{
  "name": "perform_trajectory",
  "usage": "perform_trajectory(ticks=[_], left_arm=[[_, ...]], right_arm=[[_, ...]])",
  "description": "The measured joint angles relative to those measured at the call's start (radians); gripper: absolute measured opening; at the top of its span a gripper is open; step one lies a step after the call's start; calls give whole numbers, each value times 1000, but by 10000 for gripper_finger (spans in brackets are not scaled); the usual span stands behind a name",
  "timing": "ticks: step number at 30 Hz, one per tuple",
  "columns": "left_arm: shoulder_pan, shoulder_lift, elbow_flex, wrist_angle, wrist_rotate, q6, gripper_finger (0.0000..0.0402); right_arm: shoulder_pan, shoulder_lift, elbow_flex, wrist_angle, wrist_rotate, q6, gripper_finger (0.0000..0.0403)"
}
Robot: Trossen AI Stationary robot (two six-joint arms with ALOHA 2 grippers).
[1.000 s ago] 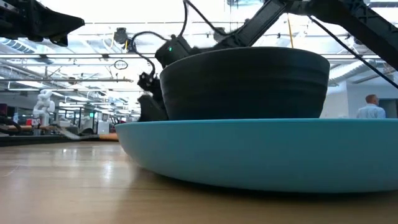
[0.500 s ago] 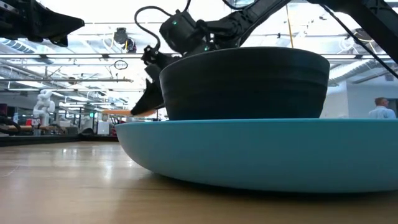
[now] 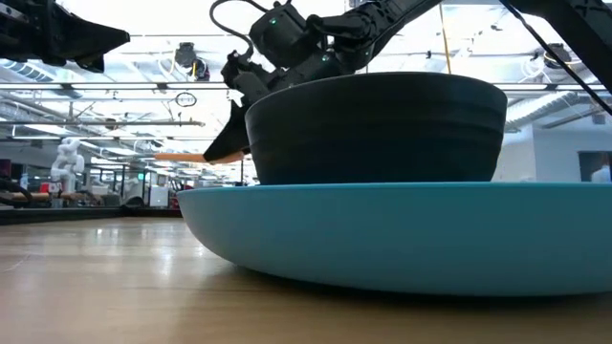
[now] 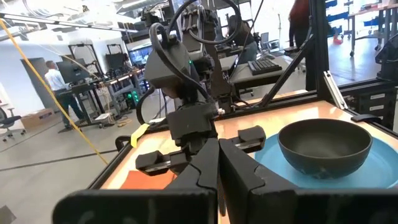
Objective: Set table place
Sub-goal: Put the orange fork on the left side of the blue plate
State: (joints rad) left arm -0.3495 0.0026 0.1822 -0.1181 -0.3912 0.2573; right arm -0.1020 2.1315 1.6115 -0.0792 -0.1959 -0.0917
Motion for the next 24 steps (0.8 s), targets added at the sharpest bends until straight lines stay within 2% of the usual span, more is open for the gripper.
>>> perform_trajectory(ticks=[9, 24], left_arm=[[0, 0, 0, 0, 0, 0, 17], [0, 0, 0, -15, 0, -5, 17]], right_arm=[[0, 0, 0, -1, 7, 0, 65], [19, -168, -2, -179, -43, -24, 65]])
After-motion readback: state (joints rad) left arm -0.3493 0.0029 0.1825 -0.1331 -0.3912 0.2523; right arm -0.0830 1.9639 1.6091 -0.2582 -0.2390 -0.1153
